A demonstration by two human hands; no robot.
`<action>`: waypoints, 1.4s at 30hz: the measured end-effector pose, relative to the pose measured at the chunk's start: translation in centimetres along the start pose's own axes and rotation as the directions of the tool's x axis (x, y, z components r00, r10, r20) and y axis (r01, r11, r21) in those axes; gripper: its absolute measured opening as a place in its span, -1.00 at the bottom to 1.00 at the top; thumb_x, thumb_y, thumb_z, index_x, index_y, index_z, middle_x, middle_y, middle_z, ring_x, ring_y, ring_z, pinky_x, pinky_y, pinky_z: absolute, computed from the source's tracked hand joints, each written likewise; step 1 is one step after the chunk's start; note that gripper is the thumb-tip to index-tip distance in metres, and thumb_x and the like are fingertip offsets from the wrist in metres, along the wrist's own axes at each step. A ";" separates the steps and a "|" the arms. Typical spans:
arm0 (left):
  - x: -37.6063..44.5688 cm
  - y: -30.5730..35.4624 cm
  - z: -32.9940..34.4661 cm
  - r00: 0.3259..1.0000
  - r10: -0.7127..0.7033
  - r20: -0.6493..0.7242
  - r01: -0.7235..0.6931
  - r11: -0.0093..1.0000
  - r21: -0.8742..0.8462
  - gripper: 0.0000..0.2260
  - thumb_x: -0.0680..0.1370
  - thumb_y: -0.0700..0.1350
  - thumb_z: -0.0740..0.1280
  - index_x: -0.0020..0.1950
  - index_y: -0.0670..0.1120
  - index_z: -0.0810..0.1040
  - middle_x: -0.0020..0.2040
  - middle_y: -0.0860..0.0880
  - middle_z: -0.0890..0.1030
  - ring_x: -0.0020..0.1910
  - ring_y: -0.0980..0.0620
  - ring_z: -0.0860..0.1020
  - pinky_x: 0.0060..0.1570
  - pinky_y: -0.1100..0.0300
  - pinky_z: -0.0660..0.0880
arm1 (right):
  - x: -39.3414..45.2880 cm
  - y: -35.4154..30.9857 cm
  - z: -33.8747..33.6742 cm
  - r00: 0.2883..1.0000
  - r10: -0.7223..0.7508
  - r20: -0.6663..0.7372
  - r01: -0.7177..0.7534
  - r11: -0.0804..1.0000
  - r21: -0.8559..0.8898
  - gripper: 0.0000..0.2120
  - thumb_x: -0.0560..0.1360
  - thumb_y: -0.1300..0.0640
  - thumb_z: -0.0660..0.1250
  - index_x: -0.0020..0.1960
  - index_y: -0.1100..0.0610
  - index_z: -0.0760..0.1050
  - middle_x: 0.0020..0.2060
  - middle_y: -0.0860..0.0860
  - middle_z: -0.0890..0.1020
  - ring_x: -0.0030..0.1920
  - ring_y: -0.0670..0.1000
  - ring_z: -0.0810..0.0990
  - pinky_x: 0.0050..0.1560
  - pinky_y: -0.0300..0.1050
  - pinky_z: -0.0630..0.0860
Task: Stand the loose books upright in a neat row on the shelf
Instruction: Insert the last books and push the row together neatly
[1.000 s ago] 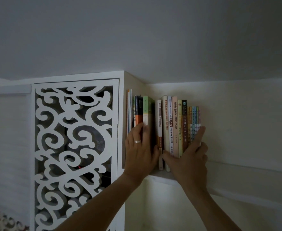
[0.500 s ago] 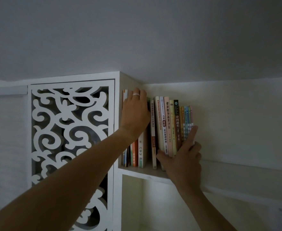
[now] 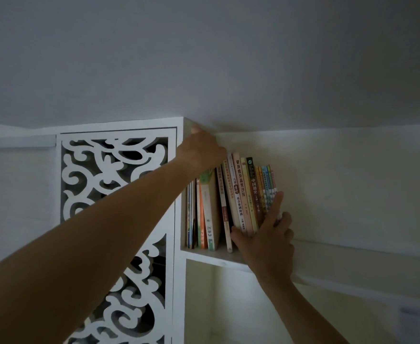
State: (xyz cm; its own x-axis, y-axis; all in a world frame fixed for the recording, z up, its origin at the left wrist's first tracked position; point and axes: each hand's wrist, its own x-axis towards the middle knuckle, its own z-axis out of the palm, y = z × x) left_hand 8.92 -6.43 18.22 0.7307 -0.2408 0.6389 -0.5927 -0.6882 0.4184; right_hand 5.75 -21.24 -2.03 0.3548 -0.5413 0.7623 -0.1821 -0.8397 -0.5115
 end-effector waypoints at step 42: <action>-15.3 -4.3 9.9 0.877 -0.213 -0.431 -0.186 0.676 -0.713 -0.73 0.66 -0.04 0.33 0.28 -0.16 0.58 -0.11 0.13 0.65 -0.19 0.31 0.63 -0.30 0.45 0.53 | 0.5 1.5 0.1 0.994 -0.083 -0.075 0.099 0.968 0.232 -0.06 0.46 -0.50 0.13 0.63 0.03 -0.02 0.55 0.23 0.18 0.53 0.28 0.18 0.47 0.37 0.24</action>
State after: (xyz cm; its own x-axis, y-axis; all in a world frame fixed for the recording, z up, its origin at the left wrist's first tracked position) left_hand 3.62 -6.58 0.30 0.6208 0.2301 0.7495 -0.7784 0.0676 0.6241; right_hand 5.71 -22.72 -2.41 0.2985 -0.4712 0.8300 0.0716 -0.8561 -0.5118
